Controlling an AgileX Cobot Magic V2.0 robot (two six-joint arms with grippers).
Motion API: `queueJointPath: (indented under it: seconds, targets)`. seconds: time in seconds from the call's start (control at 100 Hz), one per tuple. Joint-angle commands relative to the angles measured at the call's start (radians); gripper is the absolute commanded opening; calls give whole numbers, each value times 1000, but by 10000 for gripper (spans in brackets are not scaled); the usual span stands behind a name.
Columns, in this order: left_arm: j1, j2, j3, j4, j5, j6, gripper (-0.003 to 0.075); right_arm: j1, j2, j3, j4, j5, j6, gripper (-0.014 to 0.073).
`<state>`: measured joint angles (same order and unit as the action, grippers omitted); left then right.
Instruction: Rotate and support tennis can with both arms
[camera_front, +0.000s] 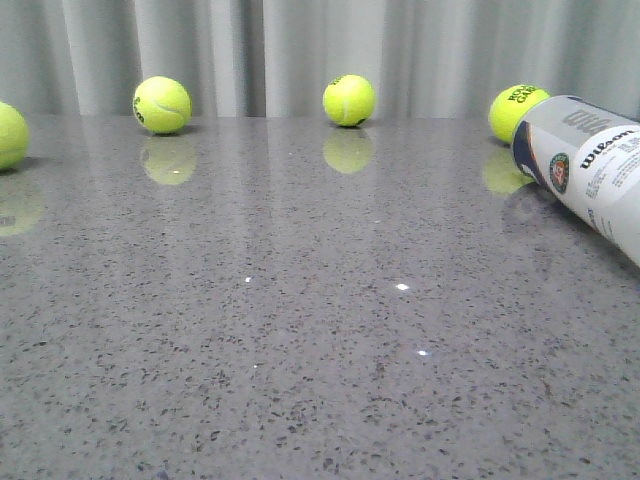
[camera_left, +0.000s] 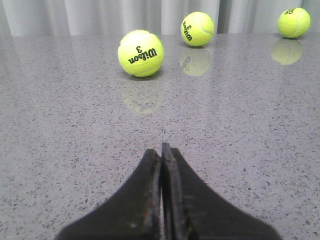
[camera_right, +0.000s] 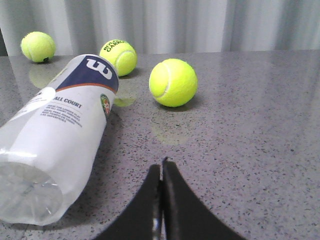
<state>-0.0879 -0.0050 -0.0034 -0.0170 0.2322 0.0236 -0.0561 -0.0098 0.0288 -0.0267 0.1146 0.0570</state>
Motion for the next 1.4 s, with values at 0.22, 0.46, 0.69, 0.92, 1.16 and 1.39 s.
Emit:
queueJointPath:
  seconds: [0.22,0.46,0.69,0.92,1.16,1.39]
  targets:
    - [3,-38,49,-8,-70,-2,-21,-8,-22,-21,0,-73,-7,-66]
    - [3,-38,49,-8,-70,-2,-21,-8,-22,-21,0,-73,-7,-66]
    - [3,-38,49,-8,-70,-2,-21,-8,-22,-21,0,-73,-7,-66]
    - [3,-38,49,-8,-70,-2,-21,-8,-22,-21,0,-73,-7,-66]
    - [3,-38,49,-8,-70,-2,-21,-8,-16,-79,0,4,-7,-66]
    - [3,-38,49,-8,-70,-2,-21,-8,109,-271,-6,195,-7,-66]
